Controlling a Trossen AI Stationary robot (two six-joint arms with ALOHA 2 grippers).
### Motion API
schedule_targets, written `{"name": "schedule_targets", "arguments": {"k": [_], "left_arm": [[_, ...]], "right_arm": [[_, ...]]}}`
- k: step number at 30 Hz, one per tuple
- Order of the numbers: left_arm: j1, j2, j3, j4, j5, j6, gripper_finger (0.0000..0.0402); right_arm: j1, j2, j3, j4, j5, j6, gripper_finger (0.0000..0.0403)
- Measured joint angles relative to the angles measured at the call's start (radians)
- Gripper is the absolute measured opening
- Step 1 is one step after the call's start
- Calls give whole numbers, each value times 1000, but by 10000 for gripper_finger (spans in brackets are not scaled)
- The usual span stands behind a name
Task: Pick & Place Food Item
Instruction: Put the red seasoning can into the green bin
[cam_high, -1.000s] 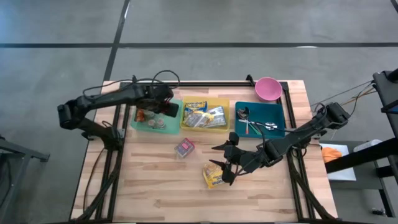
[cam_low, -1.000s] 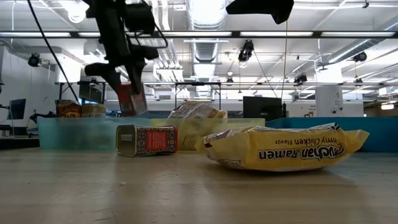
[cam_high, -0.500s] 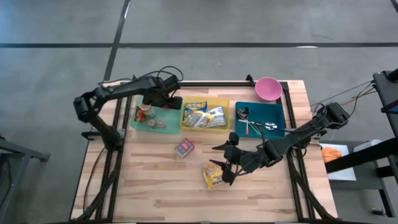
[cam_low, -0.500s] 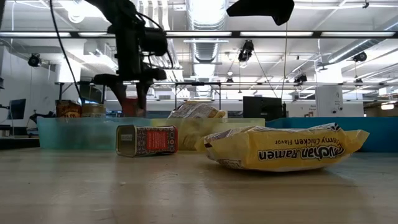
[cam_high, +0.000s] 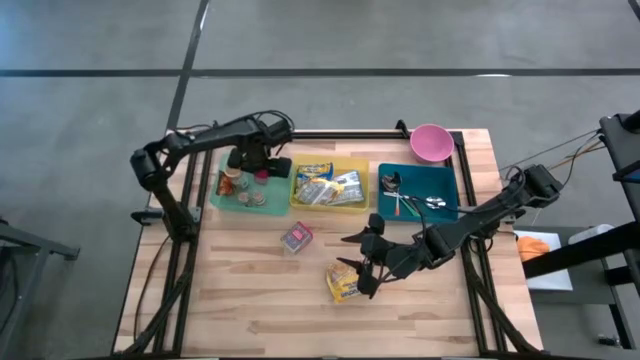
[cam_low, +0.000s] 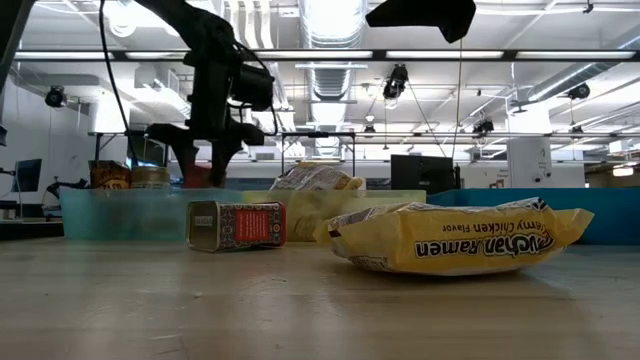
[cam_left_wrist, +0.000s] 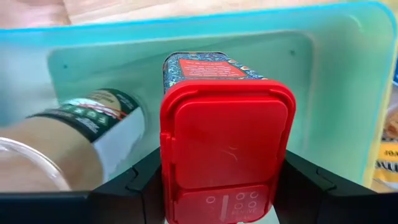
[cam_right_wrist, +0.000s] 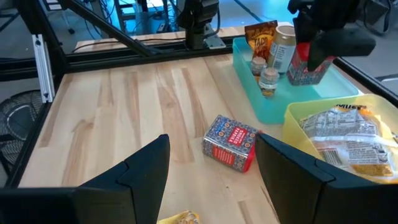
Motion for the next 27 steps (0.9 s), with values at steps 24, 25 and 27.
{"name": "schedule_targets", "arguments": {"k": [24, 25, 27], "left_arm": [[72, -2, -129, 115, 103, 45, 217], [74, -4, -133, 116, 107, 46, 217], [76, -5, -137, 122, 109, 46, 217]], "right_arm": [[0, 1, -5, 1, -9, 27, 231], [0, 1, -5, 2, -9, 27, 231], [0, 1, -5, 2, -9, 27, 231]]}}
